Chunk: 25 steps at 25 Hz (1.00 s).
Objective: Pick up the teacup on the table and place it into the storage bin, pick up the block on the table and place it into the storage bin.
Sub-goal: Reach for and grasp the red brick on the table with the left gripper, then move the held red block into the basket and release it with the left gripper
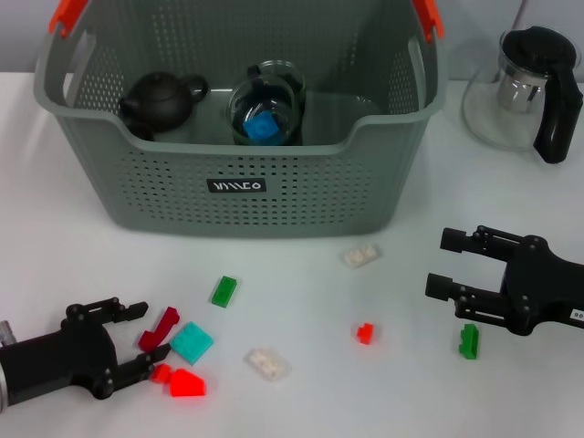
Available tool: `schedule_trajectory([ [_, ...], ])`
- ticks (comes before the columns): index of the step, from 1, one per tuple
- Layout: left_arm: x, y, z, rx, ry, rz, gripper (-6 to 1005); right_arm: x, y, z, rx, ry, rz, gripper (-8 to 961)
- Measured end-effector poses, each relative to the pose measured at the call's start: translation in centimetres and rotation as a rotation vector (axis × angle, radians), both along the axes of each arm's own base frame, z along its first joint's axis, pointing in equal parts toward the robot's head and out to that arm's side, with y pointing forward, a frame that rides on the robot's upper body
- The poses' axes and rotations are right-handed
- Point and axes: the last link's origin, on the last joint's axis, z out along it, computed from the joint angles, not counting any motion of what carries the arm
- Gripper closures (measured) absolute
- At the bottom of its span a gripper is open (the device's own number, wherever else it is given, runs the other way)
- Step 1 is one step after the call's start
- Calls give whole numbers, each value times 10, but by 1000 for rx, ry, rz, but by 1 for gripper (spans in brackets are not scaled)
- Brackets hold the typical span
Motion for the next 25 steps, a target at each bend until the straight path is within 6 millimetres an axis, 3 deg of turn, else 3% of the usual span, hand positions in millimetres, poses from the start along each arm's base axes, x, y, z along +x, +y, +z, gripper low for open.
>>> schedule_trajectory([
  [5, -2, 2, 0, 8, 13, 10, 398, 0, 0, 0, 0, 0, 1, 193],
  [11, -2, 1, 0, 5, 11, 9, 622, 0, -1, 0, -1, 1, 1, 193],
  [25, -1, 3, 1, 2, 10, 10, 751, -1, 0, 2, 5, 8, 1, 193],
])
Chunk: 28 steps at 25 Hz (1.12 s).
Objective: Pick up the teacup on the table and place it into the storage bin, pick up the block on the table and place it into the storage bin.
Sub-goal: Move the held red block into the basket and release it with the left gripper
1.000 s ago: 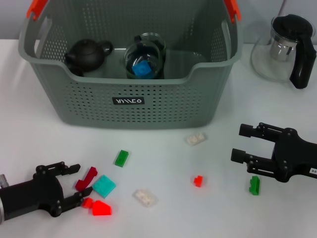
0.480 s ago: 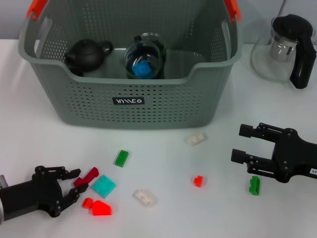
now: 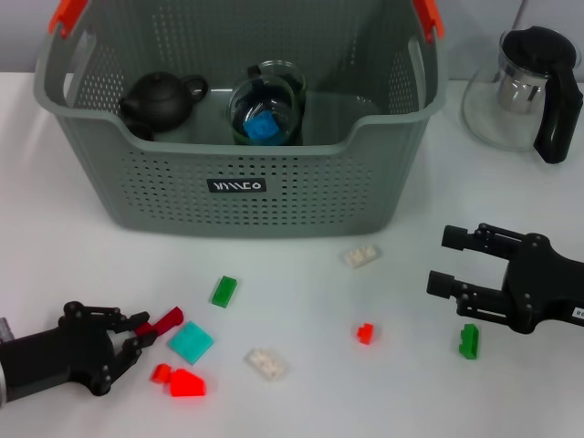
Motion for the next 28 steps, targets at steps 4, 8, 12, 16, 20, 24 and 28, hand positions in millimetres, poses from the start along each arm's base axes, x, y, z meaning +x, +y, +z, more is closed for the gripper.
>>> schedule_trajectory([
  [4, 0, 2, 6, 0, -15, 27, 797, 0, 0, 0, 0, 1, 0, 193],
  [8, 9, 1, 21, 2, -95, 20, 822, 0, 0, 0, 0, 1, 1, 193],
  [12, 22, 3, 38, -9, -192, -10, 822, -1, 0, 0, -1, 2, 4, 192],
  [16, 39, 8, 54, -42, -296, -64, 821, -2, 0, 0, -3, 5, 8, 192],
  [20, 61, 19, 66, -54, -410, -126, 821, -2, 0, 0, -4, 6, 8, 192],
  [24, 84, 41, 74, -39, -504, -151, 821, -1, -1, -1, -8, 5, 8, 192],
  [28, 107, 67, 85, -40, -557, -162, 821, -2, -3, -3, -9, 6, 10, 192],
])
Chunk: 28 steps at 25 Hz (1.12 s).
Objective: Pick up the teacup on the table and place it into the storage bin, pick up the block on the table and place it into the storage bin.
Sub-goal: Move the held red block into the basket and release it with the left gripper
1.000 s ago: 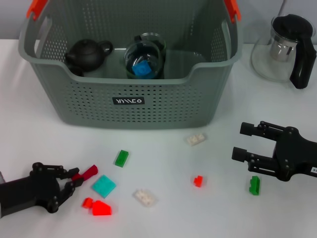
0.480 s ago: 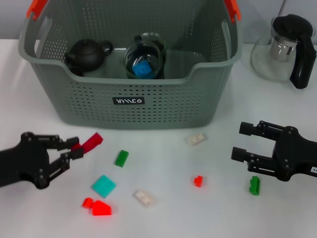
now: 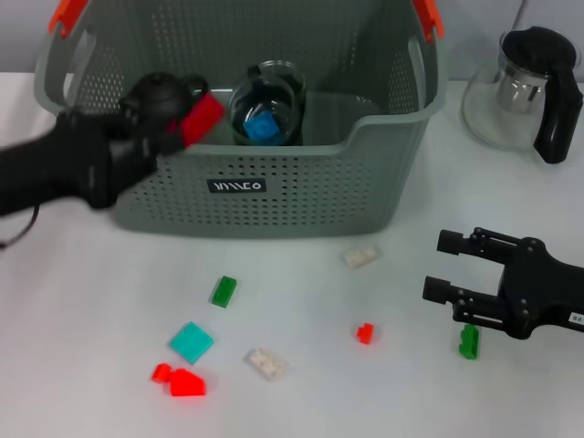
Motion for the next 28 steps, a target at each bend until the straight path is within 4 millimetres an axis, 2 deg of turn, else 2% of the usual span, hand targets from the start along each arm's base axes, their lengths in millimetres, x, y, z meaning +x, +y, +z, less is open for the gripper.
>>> schedule_trajectory([
  [4, 25, 29, 12, -44, 5, 15, 822, 0, -1, -1, -1, -1, -1, 192],
  [7, 40, 52, 16, -75, 78, 72, 822, 1, -2, -2, -3, -2, -2, 192],
  [14, 75, 92, 5, -114, 365, 218, 812, 1, -1, -3, -1, -4, -6, 193],
  [20, 92, 107, -16, -123, 528, 287, 784, 0, 0, -4, 2, -8, -8, 193],
  [28, 97, 115, -33, -96, 559, 353, 746, 0, -1, -5, 2, -6, -11, 193],
])
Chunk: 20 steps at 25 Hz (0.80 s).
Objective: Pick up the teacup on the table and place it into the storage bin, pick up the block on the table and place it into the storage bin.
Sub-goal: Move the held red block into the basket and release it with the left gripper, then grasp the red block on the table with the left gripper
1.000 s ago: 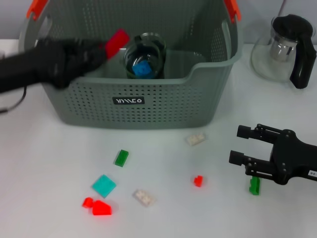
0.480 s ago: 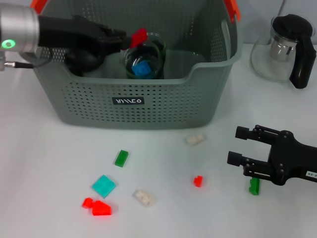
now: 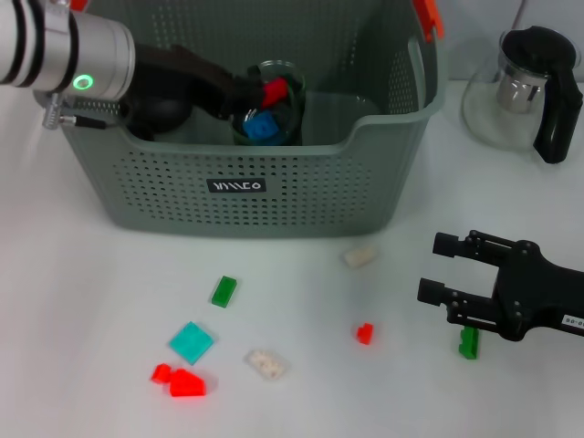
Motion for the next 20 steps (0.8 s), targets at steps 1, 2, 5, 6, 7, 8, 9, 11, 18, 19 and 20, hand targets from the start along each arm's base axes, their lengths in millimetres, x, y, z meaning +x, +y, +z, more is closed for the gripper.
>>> schedule_trajectory([
  [1, 0, 1, -1, 6, 3, 9, 741, 0, 0, 0, 0, 0, 0, 192],
  [2, 0, 2, -3, 12, 7, 18, 736, 0, 0, 0, 0, 0, 0, 192],
  [5, 0, 3, -6, 16, 8, 23, 722, 0, 0, 0, 0, 0, -1, 192],
  [6, 1, 2, -5, 18, 6, 20, 717, 0, 0, 0, 0, 0, -1, 192],
  [7, 2, 2, -5, 20, 1, 16, 712, 0, 0, 0, 0, 0, -1, 192],
  [8, 3, 1, -3, 26, -13, 9, 707, 0, 0, 0, 0, 0, -2, 192],
  [9, 5, -1, 1, 37, -37, -1, 703, 1, -1, 0, 0, 0, -2, 192],
  [11, 8, -6, 8, 56, -98, -27, 693, 1, -1, 0, 1, 0, -3, 192],
  [18, 7, -50, 50, 77, -587, -260, 444, 1, 0, 0, 5, 2, -7, 193],
  [19, 2, -57, 54, 58, -646, -275, 438, 1, 0, 0, 6, 3, -7, 193],
  [20, -2, -61, 57, 45, -682, -281, 439, 1, 0, 0, 6, 3, -7, 193],
])
